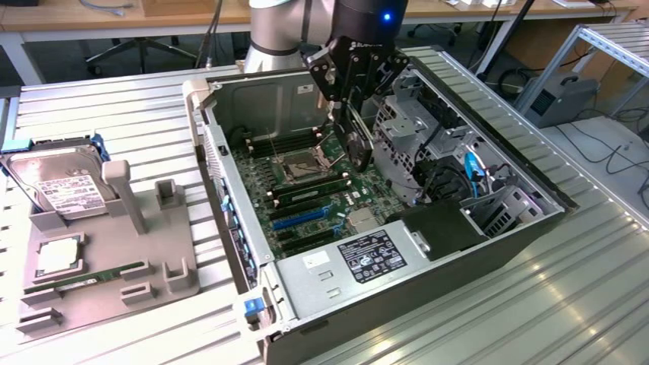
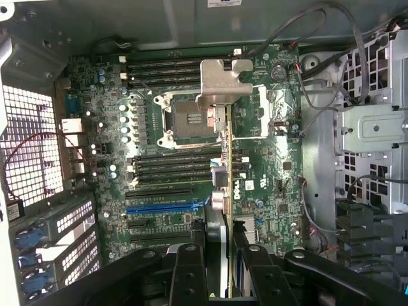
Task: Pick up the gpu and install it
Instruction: 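Pick up the gpu and move the gpu toward the slot, then insert the gpu into the slot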
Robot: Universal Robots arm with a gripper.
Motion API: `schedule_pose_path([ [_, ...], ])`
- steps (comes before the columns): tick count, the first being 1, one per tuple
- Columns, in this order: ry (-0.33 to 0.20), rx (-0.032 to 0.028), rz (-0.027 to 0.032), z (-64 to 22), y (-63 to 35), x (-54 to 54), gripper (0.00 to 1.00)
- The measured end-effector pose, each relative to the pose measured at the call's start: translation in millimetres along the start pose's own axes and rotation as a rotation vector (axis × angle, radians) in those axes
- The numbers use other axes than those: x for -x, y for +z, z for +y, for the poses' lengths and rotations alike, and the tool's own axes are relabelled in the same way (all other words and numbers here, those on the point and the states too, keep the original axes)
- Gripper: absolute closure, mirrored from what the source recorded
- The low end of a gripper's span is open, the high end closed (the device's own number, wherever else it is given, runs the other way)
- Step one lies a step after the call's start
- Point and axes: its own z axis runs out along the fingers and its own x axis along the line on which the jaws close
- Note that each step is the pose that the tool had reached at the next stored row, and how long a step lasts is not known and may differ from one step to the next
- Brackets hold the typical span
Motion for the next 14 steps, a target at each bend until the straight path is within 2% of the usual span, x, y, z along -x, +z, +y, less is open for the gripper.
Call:
schedule_pose_path([
  [10, -0.001, 0.0000, 0.0000, 0.0, 0.0, 0.0, 0.73],
  [14, -0.022, 0.0007, -0.0005, 0.0, 0.0, 0.0, 0.73],
])
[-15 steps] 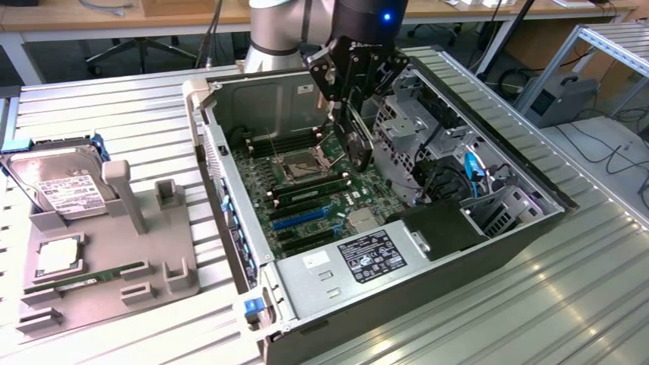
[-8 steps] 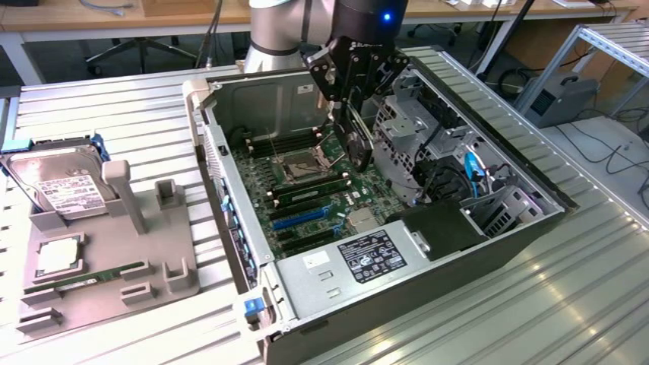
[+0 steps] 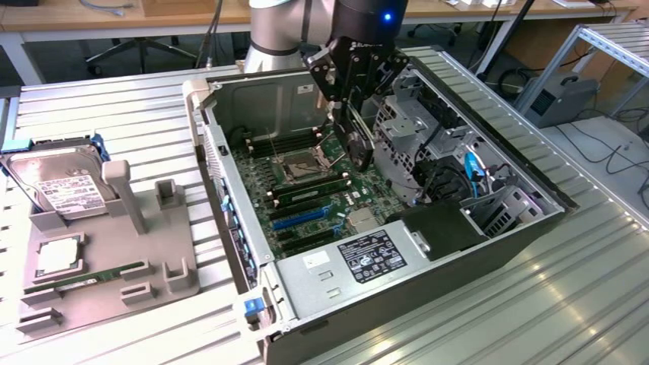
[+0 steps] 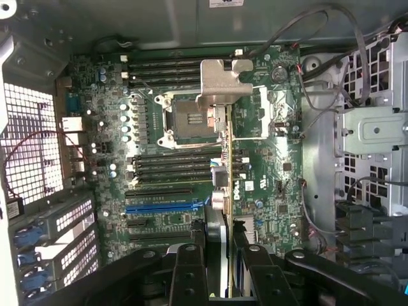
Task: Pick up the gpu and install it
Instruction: 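Insert the gpu into the slot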
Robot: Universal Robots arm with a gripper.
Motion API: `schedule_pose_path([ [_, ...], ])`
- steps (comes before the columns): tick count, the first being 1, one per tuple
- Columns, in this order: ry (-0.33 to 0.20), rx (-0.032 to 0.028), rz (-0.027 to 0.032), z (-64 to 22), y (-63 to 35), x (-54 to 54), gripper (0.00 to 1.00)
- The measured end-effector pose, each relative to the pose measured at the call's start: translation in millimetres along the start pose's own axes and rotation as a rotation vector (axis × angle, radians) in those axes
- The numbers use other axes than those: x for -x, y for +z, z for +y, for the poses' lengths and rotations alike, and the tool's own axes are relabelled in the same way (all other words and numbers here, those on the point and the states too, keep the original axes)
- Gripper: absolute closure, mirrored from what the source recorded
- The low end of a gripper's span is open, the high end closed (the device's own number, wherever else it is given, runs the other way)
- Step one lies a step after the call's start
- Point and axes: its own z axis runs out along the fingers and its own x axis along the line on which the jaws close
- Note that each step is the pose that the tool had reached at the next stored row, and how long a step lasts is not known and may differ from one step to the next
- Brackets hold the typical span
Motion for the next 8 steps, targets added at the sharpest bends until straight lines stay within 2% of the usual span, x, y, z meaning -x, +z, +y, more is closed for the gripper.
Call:
schedule_pose_path([
  [8, -0.061, 0.0018, -0.0014, 0.0, 0.0, 0.0, 0.73],
])
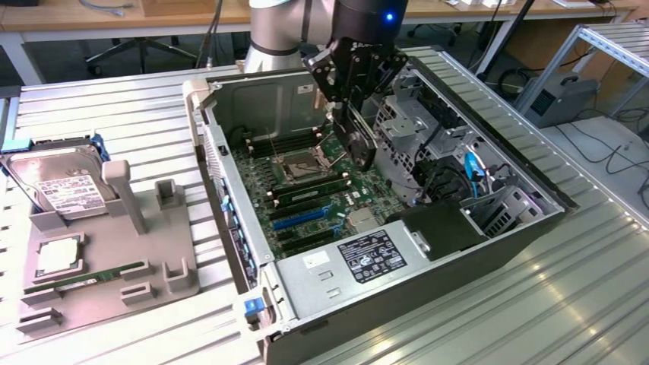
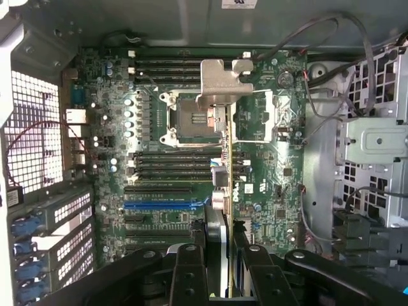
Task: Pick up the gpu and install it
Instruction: 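Insert the gpu into the slot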
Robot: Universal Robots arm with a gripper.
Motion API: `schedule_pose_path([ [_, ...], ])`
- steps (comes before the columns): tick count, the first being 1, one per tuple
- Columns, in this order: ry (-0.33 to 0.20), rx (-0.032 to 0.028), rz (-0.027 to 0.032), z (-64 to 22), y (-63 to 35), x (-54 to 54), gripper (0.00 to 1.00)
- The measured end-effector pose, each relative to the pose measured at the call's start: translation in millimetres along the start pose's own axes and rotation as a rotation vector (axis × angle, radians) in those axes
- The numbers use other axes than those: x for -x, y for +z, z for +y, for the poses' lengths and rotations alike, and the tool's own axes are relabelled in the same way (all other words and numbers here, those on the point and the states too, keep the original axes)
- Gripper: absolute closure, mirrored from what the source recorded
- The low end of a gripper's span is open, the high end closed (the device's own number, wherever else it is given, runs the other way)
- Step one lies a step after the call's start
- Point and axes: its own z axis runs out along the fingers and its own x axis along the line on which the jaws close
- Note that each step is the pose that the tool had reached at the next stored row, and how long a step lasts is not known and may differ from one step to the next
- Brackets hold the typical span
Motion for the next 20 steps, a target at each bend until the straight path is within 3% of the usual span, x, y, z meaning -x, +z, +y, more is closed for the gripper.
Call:
schedule_pose_path([
  [20, -0.164, 0.0048, -0.0036, 0.0, 0.2, 0.0, 0.73],
])
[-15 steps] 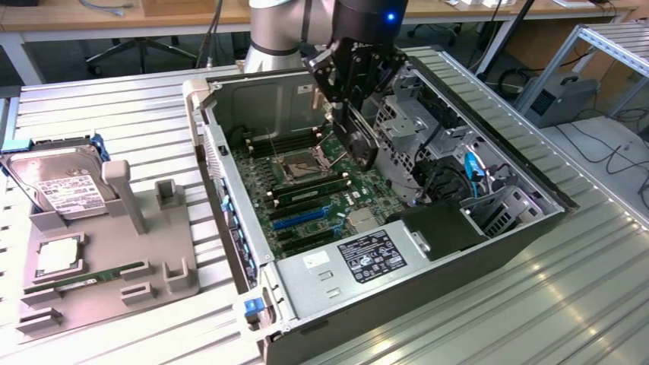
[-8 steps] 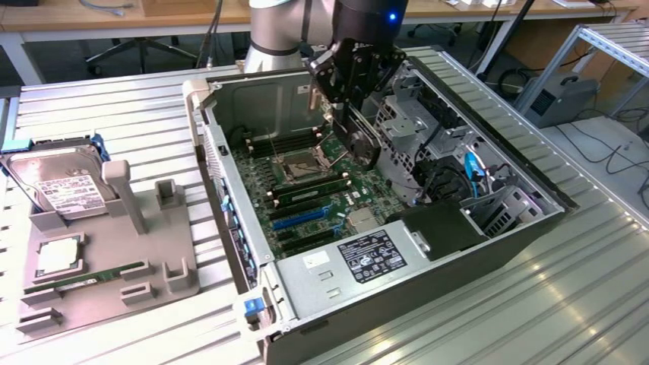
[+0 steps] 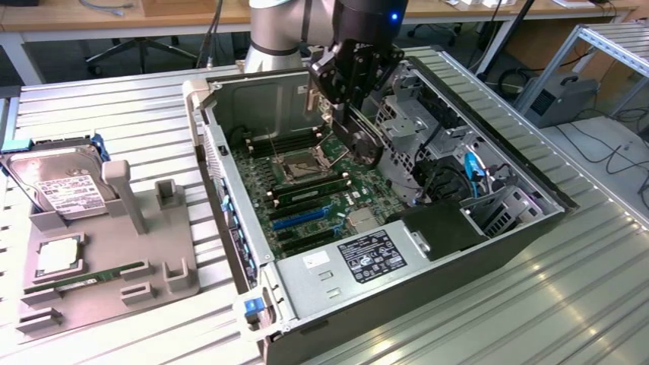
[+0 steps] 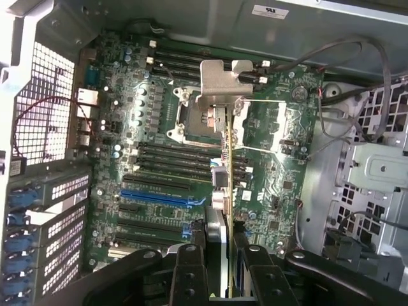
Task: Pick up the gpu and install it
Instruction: 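Insert the gpu into the slot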
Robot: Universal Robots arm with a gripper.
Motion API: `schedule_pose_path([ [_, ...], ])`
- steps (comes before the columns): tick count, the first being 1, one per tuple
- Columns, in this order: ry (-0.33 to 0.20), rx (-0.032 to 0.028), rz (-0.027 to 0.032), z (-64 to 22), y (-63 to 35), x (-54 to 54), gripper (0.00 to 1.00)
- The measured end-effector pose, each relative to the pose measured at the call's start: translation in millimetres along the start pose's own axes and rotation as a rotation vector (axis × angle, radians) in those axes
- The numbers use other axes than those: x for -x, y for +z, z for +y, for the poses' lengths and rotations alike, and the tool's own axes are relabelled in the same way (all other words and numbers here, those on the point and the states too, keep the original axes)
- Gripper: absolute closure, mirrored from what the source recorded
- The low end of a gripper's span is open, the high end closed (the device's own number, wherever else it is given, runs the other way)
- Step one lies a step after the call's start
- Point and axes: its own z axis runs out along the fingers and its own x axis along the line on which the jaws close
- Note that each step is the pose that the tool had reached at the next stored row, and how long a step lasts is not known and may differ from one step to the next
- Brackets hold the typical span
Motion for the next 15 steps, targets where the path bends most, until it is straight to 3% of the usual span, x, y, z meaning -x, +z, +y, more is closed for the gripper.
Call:
schedule_pose_path([
  [15, -0.131, 0.0039, -0.0030, 0.0, 0.3, 0.0, 0.73],
])
